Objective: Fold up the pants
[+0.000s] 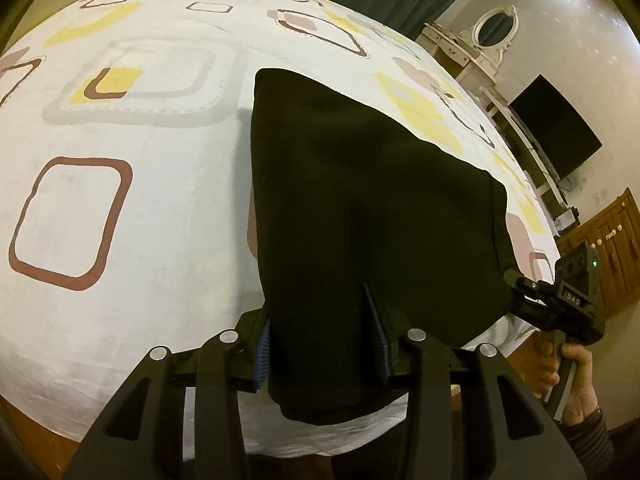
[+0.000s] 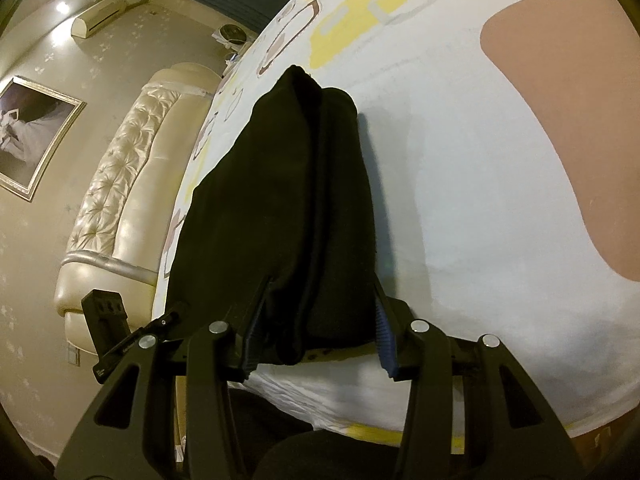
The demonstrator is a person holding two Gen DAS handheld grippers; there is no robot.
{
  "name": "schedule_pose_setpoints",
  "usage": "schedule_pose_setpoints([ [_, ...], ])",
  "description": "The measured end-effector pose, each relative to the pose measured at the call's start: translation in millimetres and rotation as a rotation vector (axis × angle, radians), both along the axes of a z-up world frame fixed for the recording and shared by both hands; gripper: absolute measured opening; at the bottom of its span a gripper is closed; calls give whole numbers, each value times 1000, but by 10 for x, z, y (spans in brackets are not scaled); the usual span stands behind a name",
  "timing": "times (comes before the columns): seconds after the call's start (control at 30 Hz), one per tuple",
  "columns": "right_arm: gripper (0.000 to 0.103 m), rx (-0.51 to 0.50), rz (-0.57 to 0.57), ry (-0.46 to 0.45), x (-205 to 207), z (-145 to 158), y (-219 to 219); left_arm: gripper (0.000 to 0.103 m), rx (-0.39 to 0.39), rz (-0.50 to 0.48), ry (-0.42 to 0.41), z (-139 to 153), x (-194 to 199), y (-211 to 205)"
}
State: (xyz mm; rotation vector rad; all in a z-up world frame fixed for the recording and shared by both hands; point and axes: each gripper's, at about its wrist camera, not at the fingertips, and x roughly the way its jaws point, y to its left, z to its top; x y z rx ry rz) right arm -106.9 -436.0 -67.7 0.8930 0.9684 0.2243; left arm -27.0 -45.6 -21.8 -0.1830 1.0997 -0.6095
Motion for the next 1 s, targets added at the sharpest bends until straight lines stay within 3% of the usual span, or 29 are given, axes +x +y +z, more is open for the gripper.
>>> schedule_pose_setpoints([
  [0.13, 46, 13, -3, -3, -11, -15, -19, 49, -5, -13, -9, -18, 12, 8],
  [0.2, 47, 25, -6, -4, -19, -1, -8, 57, -25, -31, -17, -30, 14, 36],
  [0.27, 51, 47, -7, -13, -34, -7, -22, 76, -38, -36, -27, -36, 16, 69],
  [0.3, 54, 57, -8, -16, -37, 2, -24, 79, -45, -34, -31, -36, 20, 89],
  [0.53, 70, 127, -46, -50, -43, 57, -249, 81, -148, -35, 10, -65, 171, 253],
  [0.63, 72, 159, -75, -61, 13, 39, -337, 82, -210, -18, 48, -117, 317, 330],
  [0.8, 75, 125, -78, -62, 368, 47, -414, 83, -269, 33, 124, -281, 678, 382],
  [1.0, 77, 132, -65, -57, 873, -7, -482, 83, -224, 2, 96, -203, 1010, 134],
])
